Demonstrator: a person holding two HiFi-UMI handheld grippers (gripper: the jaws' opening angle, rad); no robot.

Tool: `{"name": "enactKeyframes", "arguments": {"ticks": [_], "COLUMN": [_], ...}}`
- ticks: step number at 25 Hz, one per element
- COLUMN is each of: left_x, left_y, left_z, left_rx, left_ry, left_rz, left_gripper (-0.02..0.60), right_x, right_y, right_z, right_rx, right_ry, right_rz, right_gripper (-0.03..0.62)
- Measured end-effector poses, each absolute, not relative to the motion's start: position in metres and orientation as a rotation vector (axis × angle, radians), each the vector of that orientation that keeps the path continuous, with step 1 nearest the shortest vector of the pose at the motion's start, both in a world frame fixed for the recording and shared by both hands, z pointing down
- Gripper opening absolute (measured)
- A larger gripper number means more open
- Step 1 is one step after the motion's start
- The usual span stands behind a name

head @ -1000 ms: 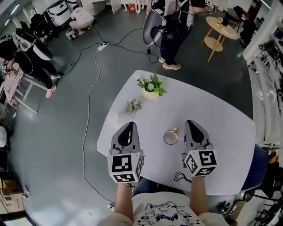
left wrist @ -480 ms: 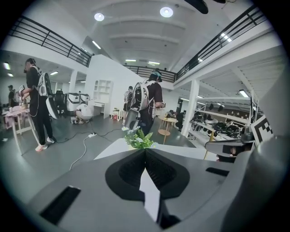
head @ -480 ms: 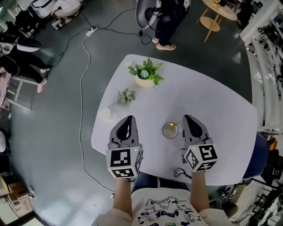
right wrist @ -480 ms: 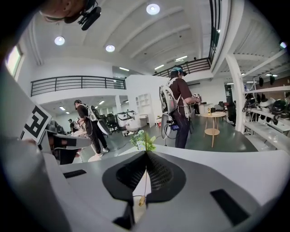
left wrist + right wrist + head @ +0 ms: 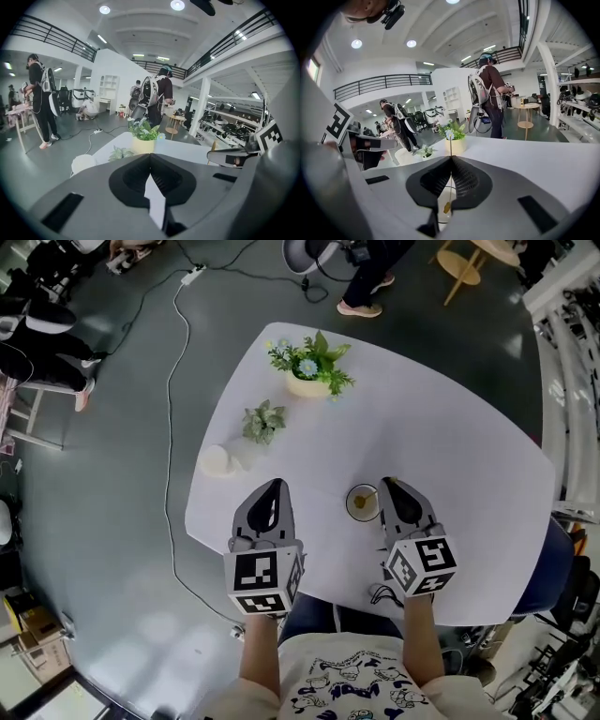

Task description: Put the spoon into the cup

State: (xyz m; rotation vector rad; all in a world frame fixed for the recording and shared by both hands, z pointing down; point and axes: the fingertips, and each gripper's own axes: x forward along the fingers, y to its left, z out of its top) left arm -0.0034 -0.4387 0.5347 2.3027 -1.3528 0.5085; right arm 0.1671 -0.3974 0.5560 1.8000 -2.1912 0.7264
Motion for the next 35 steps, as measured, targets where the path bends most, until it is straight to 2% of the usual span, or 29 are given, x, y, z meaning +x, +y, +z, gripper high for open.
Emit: {"name": "enactKeyframes", "arguments": {"ticks": [23,25,29,35], "left_x": [-0.018,-0.017,-0.015,-0.014], "left_y": [-0.413,-0.412,-0.411,-0.411], "left_z": [0.576,0.575,0.566,0.543], "left_rx": [2.195,2.196,2.207,2.230], "left_ry": [-1.394,-1.395,-1.402,-1.435], "left_rz": [0.544,0.540,0.527,0.483], "left_gripper": [0.014,0.014,0.014,0.014], "right_x": [0.168,0.170,0.173,0.185], "right_y": [-0.395,-0.394,-0.392,-0.392], "right_z": [0.610,0.610,0.601,0.569], "right_rx": [1.740,1.746,1.764,1.853], "right_ry": [-2.163,-2.146,-2.135,-2.140], "right_rz": [0.792,0.774,0.727,0.652], "right_gripper": [0.021,0.040,0.134,0.176]}}
